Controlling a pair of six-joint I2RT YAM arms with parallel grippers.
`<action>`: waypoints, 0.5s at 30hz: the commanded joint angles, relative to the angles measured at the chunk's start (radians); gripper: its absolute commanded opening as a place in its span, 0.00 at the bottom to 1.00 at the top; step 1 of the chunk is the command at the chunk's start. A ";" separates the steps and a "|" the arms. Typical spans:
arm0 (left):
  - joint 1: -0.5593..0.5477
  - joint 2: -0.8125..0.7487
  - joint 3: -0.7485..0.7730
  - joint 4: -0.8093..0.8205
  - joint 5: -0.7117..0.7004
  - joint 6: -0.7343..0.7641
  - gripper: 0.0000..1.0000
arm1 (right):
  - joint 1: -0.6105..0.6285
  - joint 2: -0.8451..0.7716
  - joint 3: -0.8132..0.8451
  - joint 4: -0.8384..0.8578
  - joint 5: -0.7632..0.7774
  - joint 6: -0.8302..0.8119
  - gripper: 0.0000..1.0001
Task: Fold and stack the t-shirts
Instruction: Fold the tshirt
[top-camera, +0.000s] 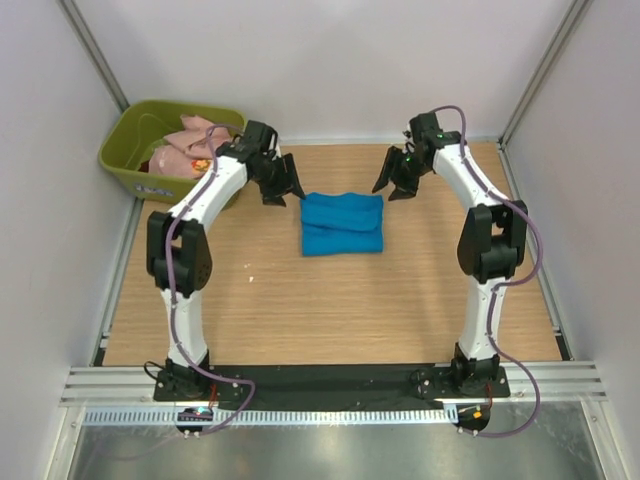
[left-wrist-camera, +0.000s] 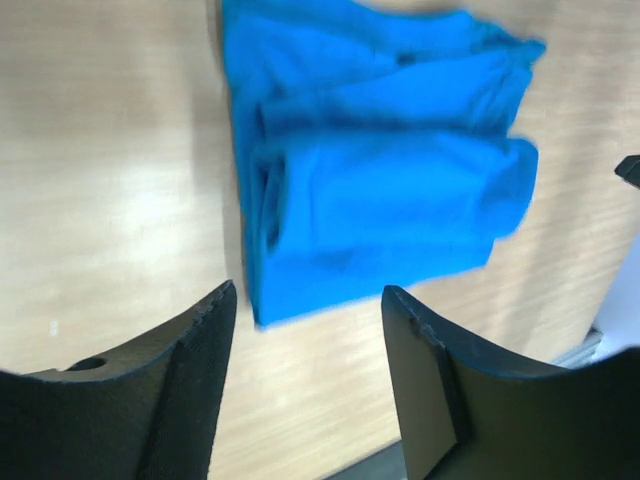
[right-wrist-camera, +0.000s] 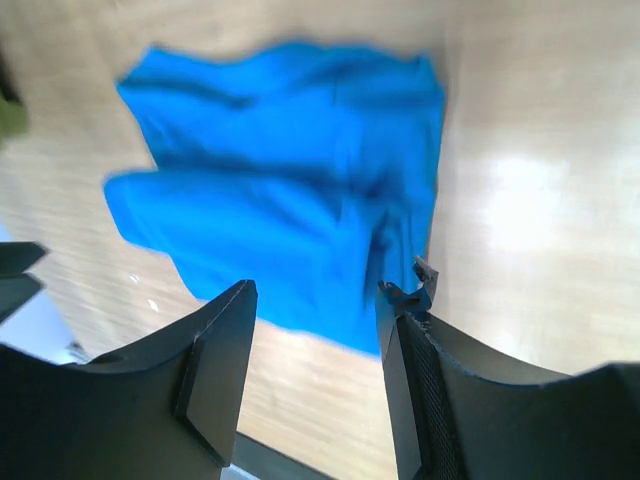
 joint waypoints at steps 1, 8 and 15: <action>-0.005 -0.176 -0.124 -0.009 0.021 0.015 0.58 | 0.148 -0.181 -0.117 -0.115 0.190 -0.027 0.57; -0.025 -0.301 -0.391 0.034 0.038 0.019 0.55 | 0.376 -0.203 -0.258 -0.020 0.445 0.203 0.53; -0.037 -0.344 -0.477 0.058 0.077 0.006 0.53 | 0.399 -0.037 -0.161 -0.004 0.556 0.195 0.53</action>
